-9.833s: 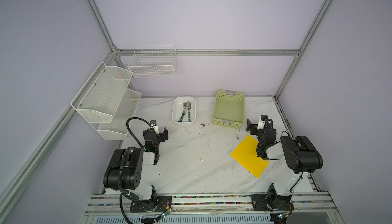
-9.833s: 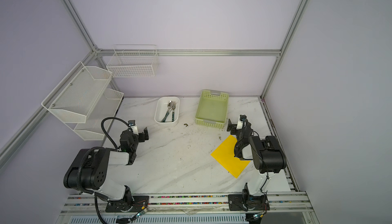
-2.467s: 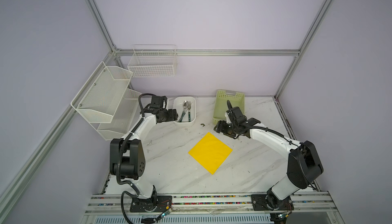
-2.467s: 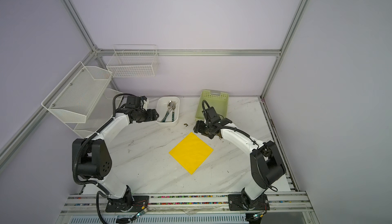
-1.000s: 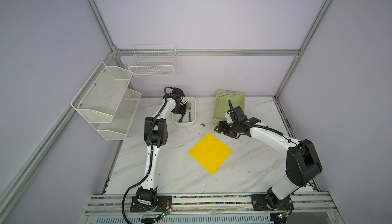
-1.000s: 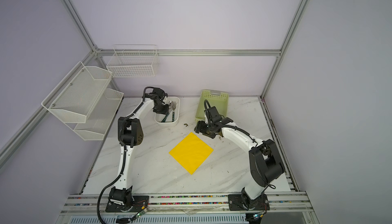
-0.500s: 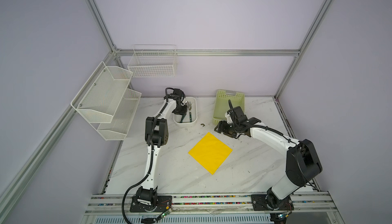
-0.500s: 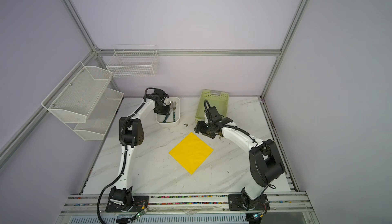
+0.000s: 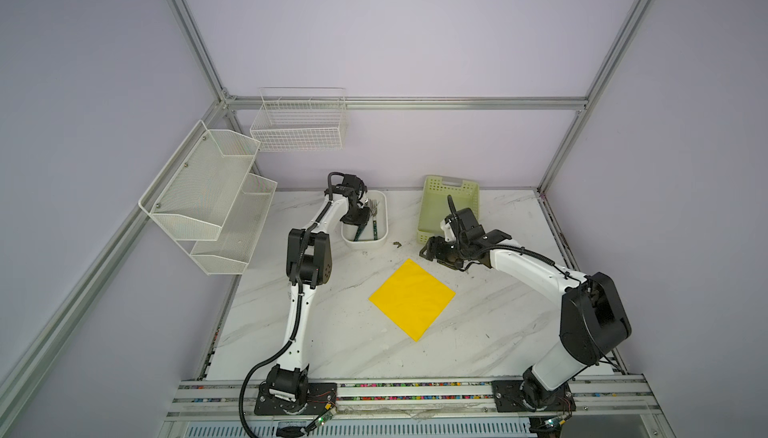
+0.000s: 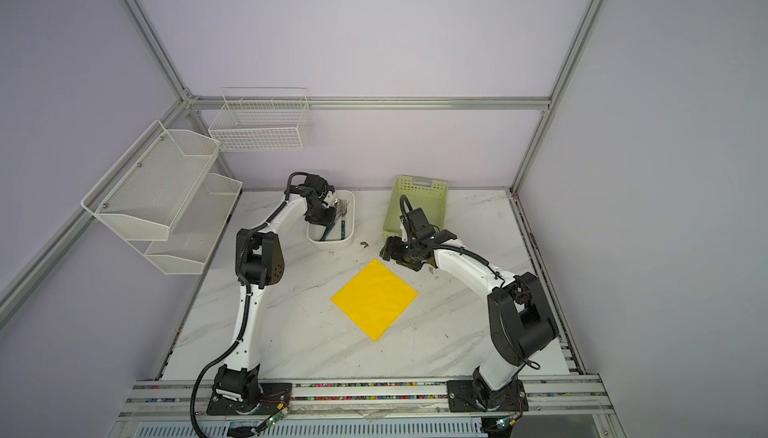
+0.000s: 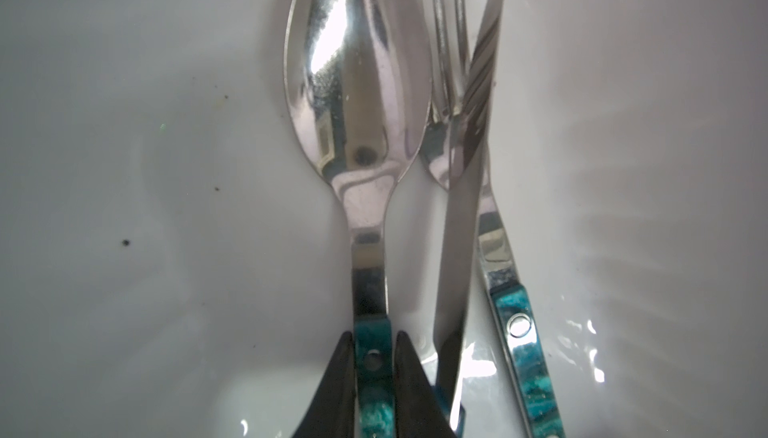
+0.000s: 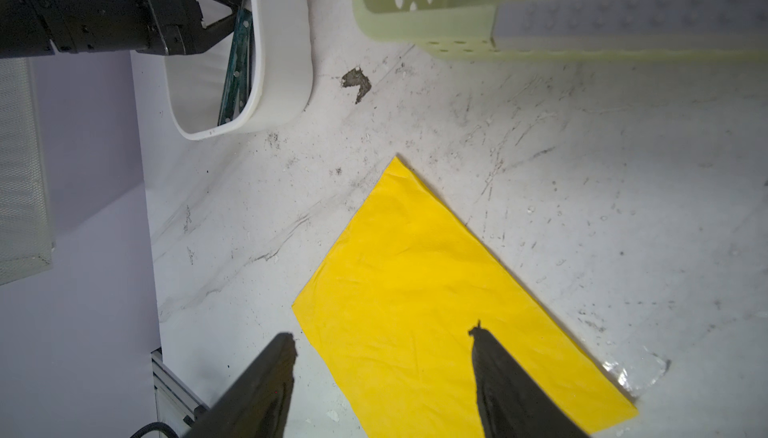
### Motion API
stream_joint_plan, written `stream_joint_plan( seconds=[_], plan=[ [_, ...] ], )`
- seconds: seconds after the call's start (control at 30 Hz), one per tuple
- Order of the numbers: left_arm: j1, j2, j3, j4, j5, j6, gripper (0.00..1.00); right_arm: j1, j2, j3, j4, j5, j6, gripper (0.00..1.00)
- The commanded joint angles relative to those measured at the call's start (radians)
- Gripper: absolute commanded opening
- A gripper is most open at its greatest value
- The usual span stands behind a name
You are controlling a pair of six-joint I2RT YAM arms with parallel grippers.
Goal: Place the utensils on the paper napkin and roll it up
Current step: 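Lower the left gripper into the tray and close on the spoon handle, then lift the spoon out of the tray with the left gripper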
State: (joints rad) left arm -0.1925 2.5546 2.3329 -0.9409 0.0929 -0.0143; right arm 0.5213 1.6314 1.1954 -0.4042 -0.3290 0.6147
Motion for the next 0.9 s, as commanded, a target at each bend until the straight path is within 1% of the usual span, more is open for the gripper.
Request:
stream_joint_plan(
  seconds=[0.0,0.2,0.4,0.6,0.87],
  plan=[
    [-0.005,0.009,0.016,-0.009,-0.014,0.021,0.15,-0.006,0.003,0.014,0.002,0.013,-0.005,0.69],
    [0.001,-0.022,0.057,0.004,-0.039,0.022,0.10,-0.005,0.001,0.021,0.012,0.022,0.000,0.69],
    [0.005,-0.094,0.068,0.028,-0.030,0.011,0.08,-0.006,0.012,0.048,0.035,0.030,-0.001,0.67],
    [0.008,-0.172,0.053,0.035,0.000,-0.008,0.08,-0.005,-0.007,0.033,0.138,-0.007,0.017,0.66],
    [0.008,-0.296,-0.034,0.054,0.052,-0.033,0.08,-0.006,-0.023,0.013,0.274,-0.037,0.062,0.63]
  ],
)
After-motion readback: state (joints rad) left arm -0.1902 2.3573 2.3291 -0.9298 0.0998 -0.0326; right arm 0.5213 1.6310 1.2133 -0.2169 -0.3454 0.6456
